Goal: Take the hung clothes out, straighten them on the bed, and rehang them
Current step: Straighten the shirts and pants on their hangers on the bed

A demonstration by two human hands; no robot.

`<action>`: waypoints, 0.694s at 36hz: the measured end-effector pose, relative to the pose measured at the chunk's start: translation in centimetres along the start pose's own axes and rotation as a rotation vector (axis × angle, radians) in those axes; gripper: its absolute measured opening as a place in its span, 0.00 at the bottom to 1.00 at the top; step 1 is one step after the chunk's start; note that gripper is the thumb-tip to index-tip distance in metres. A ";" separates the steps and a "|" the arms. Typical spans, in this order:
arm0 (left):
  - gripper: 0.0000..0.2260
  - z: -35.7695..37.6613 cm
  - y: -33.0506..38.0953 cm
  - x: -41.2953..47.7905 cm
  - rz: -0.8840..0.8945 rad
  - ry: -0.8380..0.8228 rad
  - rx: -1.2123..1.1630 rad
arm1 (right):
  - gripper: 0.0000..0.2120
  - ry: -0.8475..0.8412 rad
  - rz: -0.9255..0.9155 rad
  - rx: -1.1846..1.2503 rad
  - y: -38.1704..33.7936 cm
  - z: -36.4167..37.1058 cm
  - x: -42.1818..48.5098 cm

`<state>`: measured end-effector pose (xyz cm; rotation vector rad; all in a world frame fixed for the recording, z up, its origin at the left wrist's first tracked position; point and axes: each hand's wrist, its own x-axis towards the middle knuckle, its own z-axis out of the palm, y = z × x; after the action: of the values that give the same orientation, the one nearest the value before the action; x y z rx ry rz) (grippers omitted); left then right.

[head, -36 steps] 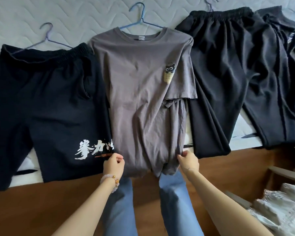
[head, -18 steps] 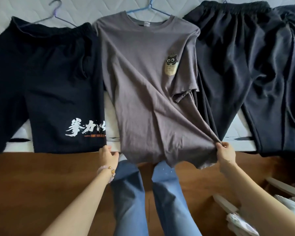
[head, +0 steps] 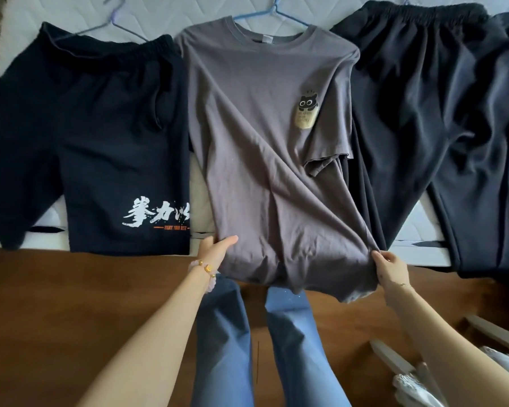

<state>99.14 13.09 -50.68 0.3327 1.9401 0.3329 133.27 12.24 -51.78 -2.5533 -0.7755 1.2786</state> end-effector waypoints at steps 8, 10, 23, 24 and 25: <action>0.30 -1.1 1.6 -0.5 -0.032 -0.059 -0.127 | 0.09 0.026 0.019 0.058 -0.5 -0.2 -0.2; 0.21 -1.4 1.9 -0.6 -0.086 -0.161 -0.294 | 0.11 0.030 0.030 0.077 -0.4 -0.2 0.0; 0.13 -1.9 2.0 -1.4 -0.090 -0.421 -0.736 | 0.13 0.016 0.071 0.166 0.5 0.7 -0.1; 0.13 -2.0 2.0 -1.5 -0.093 -0.421 -0.739 | 0.12 0.009 0.071 0.178 0.7 0.8 -0.1; 0.11 -2.2 1.9 -1.7 -0.095 -0.426 -0.734 | 0.13 0.003 0.073 0.189 0.9 0.9 -0.1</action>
<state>97.94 14.05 -47.68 -0.1640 1.3005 0.8058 132.81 11.39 -52.58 -2.4517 -0.5372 1.3018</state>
